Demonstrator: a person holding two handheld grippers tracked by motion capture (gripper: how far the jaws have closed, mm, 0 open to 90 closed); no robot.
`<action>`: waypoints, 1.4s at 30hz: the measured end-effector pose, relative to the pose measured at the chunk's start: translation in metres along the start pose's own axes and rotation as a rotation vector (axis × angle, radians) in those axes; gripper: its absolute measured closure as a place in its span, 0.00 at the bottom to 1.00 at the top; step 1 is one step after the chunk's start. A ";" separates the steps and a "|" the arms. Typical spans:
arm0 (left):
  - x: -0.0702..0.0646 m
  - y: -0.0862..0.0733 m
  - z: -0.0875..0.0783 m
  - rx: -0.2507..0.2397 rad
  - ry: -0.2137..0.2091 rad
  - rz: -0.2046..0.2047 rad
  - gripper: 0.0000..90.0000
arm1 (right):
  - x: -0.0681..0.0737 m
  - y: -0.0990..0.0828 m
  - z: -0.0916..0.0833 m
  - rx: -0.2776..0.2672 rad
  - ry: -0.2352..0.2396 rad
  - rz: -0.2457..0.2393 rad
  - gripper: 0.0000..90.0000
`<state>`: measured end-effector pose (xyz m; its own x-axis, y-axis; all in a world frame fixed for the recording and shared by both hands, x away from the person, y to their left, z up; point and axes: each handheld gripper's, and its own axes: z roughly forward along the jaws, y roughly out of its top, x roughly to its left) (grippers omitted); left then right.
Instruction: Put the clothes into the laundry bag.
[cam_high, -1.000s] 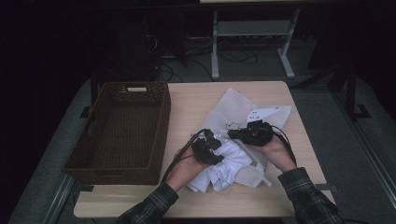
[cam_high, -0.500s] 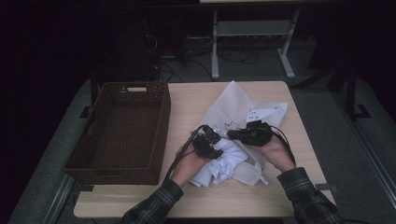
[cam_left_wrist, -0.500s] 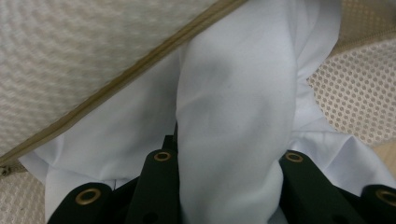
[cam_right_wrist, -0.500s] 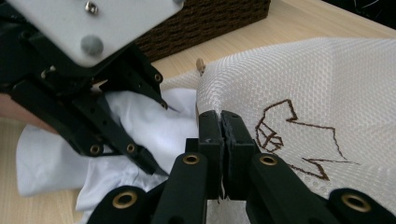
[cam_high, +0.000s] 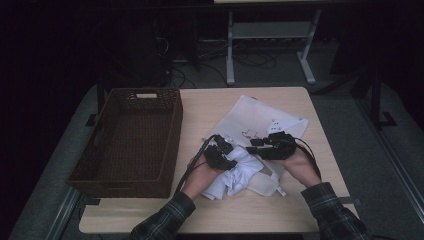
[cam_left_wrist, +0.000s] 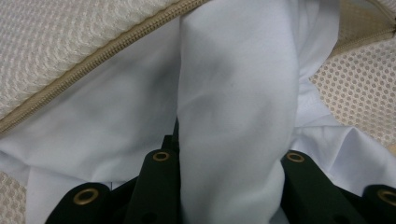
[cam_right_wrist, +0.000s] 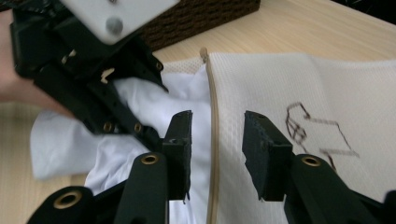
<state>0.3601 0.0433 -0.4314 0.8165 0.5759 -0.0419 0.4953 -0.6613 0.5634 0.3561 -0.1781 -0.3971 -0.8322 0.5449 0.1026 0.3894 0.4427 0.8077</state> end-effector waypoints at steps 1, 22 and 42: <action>0.000 0.000 0.000 -0.002 0.000 -0.003 0.78 | 0.000 -0.004 -0.003 0.006 -0.008 -0.005 0.65; 0.011 0.008 -0.010 -0.028 0.033 -0.071 0.80 | 0.012 -0.042 -0.015 0.110 -0.038 -0.039 0.96; 0.019 0.004 -0.025 -0.110 0.000 -0.075 0.41 | 0.012 -0.041 -0.011 0.111 -0.011 -0.042 0.94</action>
<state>0.3704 0.0637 -0.4090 0.7782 0.6219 -0.0877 0.5198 -0.5594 0.6457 0.3264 -0.1977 -0.4223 -0.8449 0.5312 0.0632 0.3960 0.5416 0.7415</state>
